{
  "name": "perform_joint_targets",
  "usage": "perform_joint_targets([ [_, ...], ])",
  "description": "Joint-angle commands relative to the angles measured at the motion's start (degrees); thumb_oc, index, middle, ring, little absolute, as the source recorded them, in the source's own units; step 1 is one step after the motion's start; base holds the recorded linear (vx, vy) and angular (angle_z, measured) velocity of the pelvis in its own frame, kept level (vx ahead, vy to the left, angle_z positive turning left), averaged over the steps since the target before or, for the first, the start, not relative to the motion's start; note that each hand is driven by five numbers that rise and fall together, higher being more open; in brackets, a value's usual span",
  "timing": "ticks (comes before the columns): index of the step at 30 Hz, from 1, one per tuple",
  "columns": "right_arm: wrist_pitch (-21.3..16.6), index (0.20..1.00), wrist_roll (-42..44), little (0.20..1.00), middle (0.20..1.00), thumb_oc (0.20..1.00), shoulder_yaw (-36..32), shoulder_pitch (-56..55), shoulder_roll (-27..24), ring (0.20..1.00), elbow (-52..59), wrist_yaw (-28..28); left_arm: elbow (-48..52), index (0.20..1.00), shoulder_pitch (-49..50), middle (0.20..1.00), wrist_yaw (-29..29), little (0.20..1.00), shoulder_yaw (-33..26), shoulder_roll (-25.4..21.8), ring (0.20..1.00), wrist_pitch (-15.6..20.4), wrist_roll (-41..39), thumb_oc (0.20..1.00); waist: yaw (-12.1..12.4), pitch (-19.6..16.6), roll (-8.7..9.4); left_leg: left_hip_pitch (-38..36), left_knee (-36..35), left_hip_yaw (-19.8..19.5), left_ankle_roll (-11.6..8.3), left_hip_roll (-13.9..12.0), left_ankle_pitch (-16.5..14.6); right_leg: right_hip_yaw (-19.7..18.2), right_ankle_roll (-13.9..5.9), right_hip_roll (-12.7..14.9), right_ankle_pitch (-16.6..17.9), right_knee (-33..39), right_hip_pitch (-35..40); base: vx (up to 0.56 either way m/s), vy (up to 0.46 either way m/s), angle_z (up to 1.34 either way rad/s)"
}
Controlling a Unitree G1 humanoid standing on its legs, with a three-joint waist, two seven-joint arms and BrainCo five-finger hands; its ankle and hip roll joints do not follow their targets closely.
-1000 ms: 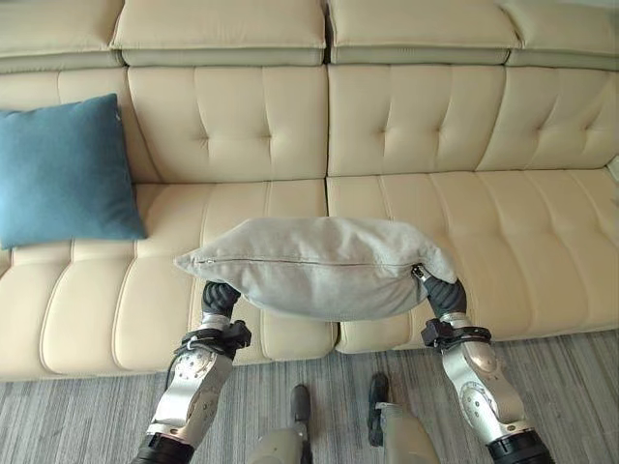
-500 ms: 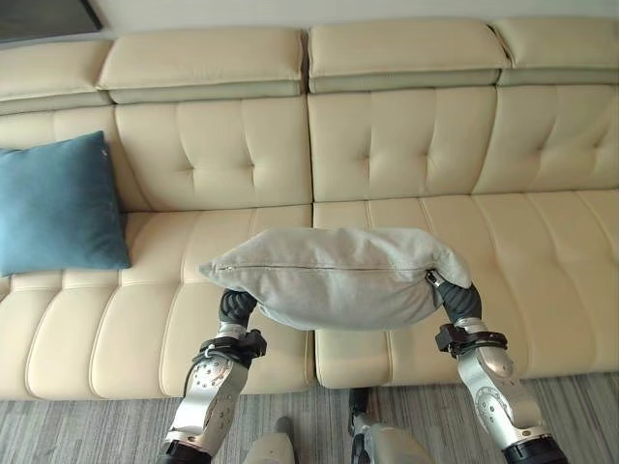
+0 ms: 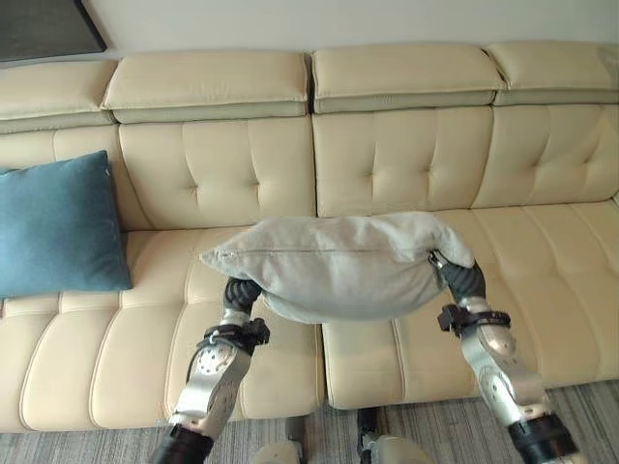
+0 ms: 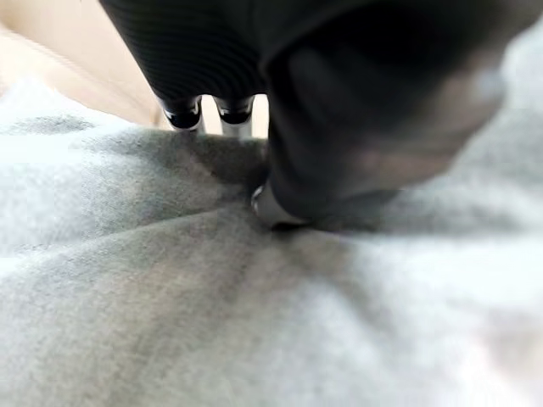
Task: Pick up all the scattered cushions and arrange them neatly on the sofa.
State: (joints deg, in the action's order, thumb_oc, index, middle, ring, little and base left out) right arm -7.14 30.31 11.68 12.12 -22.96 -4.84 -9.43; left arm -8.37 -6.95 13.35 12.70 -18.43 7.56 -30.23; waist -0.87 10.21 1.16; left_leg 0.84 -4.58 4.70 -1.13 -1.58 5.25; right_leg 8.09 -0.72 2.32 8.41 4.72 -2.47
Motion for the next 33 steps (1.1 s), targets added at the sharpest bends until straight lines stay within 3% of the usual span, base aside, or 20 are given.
perform_joint_targets([
  [1,-4.8,0.200,-1.7,0.200,0.200,0.200,5.5,13.3,2.9,0.200,-0.6,0.1,-2.2,0.200,-15.5,0.200,1.6,0.200,5.5,-0.1,0.200,6.4,4.0,0.200,0.9,-3.0,3.02,-2.0,0.6,0.2,-2.83,-1.4,-6.9,-0.9,-5.68,2.2,-10.6,-1.4,3.7,-0.07,0.000,0.00],
  [9,-3.7,0.200,-3.3,0.200,0.200,0.200,7.7,14.2,5.0,0.200,-2.3,0.0,-3.3,0.200,-15.5,0.200,3.0,0.200,4.5,-0.5,0.200,6.6,4.4,0.200,1.5,-1.2,3.62,1.0,1.3,-0.6,-2.68,-1.6,-6.7,-0.4,-5.56,2.2,-10.6,-2.2,0.9,-0.02,0.002,0.00],
  [17,-4.5,0.200,-2.9,0.200,0.200,0.200,10.0,18.9,8.6,0.200,-8.8,-2.8,-9.8,0.200,-20.7,0.200,7.2,0.200,3.9,-1.7,0.200,7.8,4.7,0.200,2.6,3.0,4.60,8.7,4.8,-2.3,-2.79,-1.7,-6.1,0.3,-5.48,2.6,-9.6,-4.0,-5.3,-0.07,0.005,0.08],
  [26,-2.6,0.200,-3.5,0.200,0.200,0.200,13.8,26.0,9.1,0.200,-22.1,-4.7,-23.7,0.206,-30.4,0.206,10.0,0.206,4.2,-7.5,0.206,6.8,6.8,0.206,3.2,5.3,5.75,13.9,7.1,-3.1,-3.19,-1.7,-5.5,0.7,-5.69,3.0,-8.3,-4.4,-9.2,-0.03,0.013,0.07],
  [27,-2.0,0.200,-3.8,0.200,0.200,0.200,14.5,28.2,8.5,0.200,-25.1,-5.1,-26.9,0.451,-33.0,0.451,9.9,0.451,4.9,-8.8,0.451,6.4,6.3,0.451,3.3,5.5,5.78,13.8,7.1,-3.0,-3.28,-1.8,-5.6,0.7,-5.72,2.9,-8.2,-4.4,-9.2,0.00,0.000,0.00],
  [28,-2.0,0.743,-3.8,0.743,0.743,0.743,14.4,28.3,8.5,0.743,-25.2,-5.1,-27.0,0.893,-33.1,0.893,9.9,0.893,4.9,-8.8,0.893,6.5,6.3,0.893,3.2,5.4,5.83,14.1,7.0,-3.1,-3.25,-1.7,-5.3,0.8,-5.74,3.0,-8.1,-4.4,-9.4,0.00,0.000,0.00],
  [29,0.3,1.000,-5.9,1.000,1.000,1.000,16.8,36.4,5.6,1.000,-32.8,-5.8,-34.8,1.000,-40.4,1.000,8.9,1.000,6.7,-11.3,1.000,5.8,2.8,1.000,3.2,5.6,5.94,14.3,6.9,-3.1,-3.35,-1.7,-5.1,0.9,-5.85,2.9,-7.7,-4.1,-9.7,-0.03,-0.001,-0.01],
  [31,4.8,1.000,-10.0,1.000,1.000,1.000,21.4,51.0,0.1,1.000,-44.0,-6.6,-45.1,1.000,-50.1,1.000,6.7,1.000,8.0,-14.6,1.000,5.4,-5.8,1.000,3.2,5.8,5.84,14.1,6.4,-3.0,-3.60,-1.8,-4.6,0.8,-6.10,2.7,-7.1,-3.6,-9.7,-0.02,0.005,-0.01],
  [33,6.8,1.000,-11.3,1.000,1.000,1.000,22.5,56.9,-2.7,1.000,-48.6,-8.1,-47.7,1.000,-54.3,1.000,5.9,1.000,7.8,-16.7,1.000,5.1,-11.7,1.000,3.3,5.4,5.53,13.7,5.7,-3.0,-3.70,-1.7,-4.2,0.8,-6.28,2.7,-6.7,-3.0,-9.6,-0.01,0.016,0.00],
])
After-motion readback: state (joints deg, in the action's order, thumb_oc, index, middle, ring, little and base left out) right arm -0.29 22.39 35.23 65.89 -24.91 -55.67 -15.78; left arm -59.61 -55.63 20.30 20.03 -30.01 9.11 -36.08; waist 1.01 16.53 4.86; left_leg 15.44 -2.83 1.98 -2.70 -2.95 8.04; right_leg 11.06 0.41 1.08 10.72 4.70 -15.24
